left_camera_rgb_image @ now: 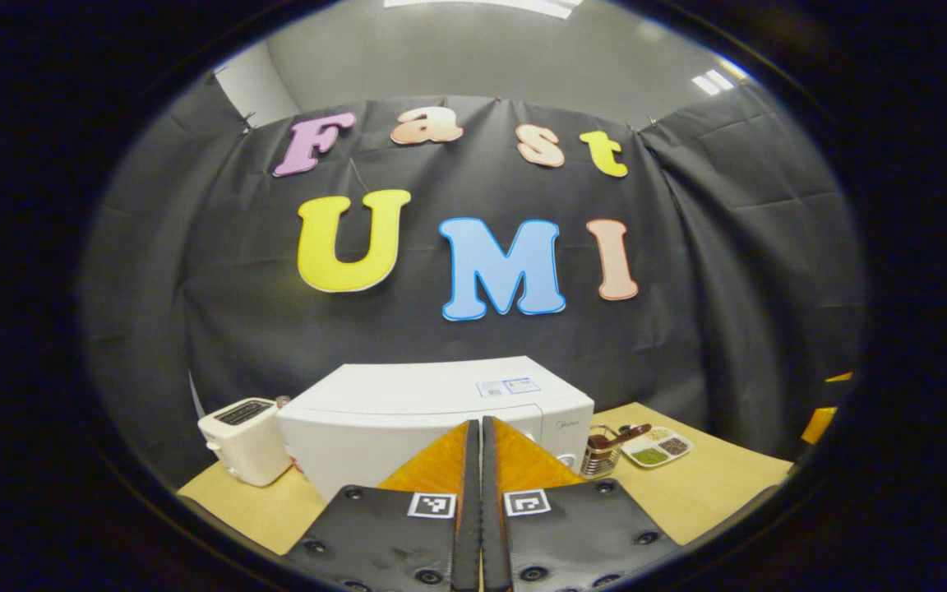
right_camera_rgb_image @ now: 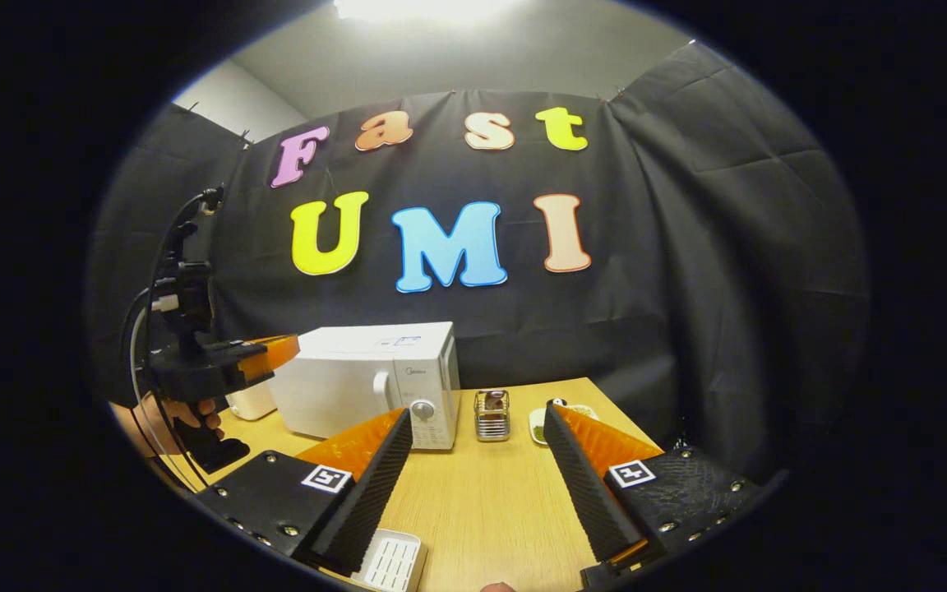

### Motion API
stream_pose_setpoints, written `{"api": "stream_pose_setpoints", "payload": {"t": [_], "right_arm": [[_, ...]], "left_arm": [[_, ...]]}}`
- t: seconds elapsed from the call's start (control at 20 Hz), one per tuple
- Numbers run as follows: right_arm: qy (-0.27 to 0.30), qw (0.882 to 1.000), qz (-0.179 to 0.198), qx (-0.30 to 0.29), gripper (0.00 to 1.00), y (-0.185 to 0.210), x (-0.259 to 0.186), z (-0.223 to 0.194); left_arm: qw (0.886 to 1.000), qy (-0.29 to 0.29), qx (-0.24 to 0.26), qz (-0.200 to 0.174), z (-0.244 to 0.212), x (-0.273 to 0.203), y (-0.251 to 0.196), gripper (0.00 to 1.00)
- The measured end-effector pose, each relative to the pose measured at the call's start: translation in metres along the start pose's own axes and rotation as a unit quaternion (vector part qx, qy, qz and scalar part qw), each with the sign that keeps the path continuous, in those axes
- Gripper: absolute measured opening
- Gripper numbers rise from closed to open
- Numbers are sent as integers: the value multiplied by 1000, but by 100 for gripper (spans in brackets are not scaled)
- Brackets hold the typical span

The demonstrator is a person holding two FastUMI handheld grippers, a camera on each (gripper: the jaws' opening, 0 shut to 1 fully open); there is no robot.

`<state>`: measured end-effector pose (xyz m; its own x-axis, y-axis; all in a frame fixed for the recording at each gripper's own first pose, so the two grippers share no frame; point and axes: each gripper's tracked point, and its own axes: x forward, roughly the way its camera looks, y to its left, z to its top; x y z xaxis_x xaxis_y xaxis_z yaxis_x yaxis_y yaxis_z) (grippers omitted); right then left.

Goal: Open the microwave oven with the left hand, put the food in, and close the microwave oven.

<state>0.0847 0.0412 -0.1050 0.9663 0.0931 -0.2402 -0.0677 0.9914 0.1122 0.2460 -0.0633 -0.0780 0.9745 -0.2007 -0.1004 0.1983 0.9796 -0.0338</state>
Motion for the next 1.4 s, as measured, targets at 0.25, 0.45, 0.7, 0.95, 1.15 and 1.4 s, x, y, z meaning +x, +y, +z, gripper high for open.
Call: {"api": "stream_pose_setpoints", "payload": {"t": [0.25,0.45,0.7,0.95,1.15,1.4], "right_arm": [[-18,999,37,-3,98,16,-5,10],[-38,998,54,-4,98,40,-11,23],[-49,997,51,-14,93,75,-32,27],[-50,998,40,-11,98,103,-75,25],[-52,998,36,-17,98,121,-97,19],[-62,998,25,-19,98,129,-115,19]], "left_arm": [[999,-12,-1,49,15,-77,36,7],[997,-20,-6,75,20,-133,66,7],[997,-31,-11,75,28,-195,98,12],[996,-43,-9,72,33,-232,122,24],[997,-51,-11,59,33,-249,128,63],[997,-57,-5,59,30,-270,136,85]]}}
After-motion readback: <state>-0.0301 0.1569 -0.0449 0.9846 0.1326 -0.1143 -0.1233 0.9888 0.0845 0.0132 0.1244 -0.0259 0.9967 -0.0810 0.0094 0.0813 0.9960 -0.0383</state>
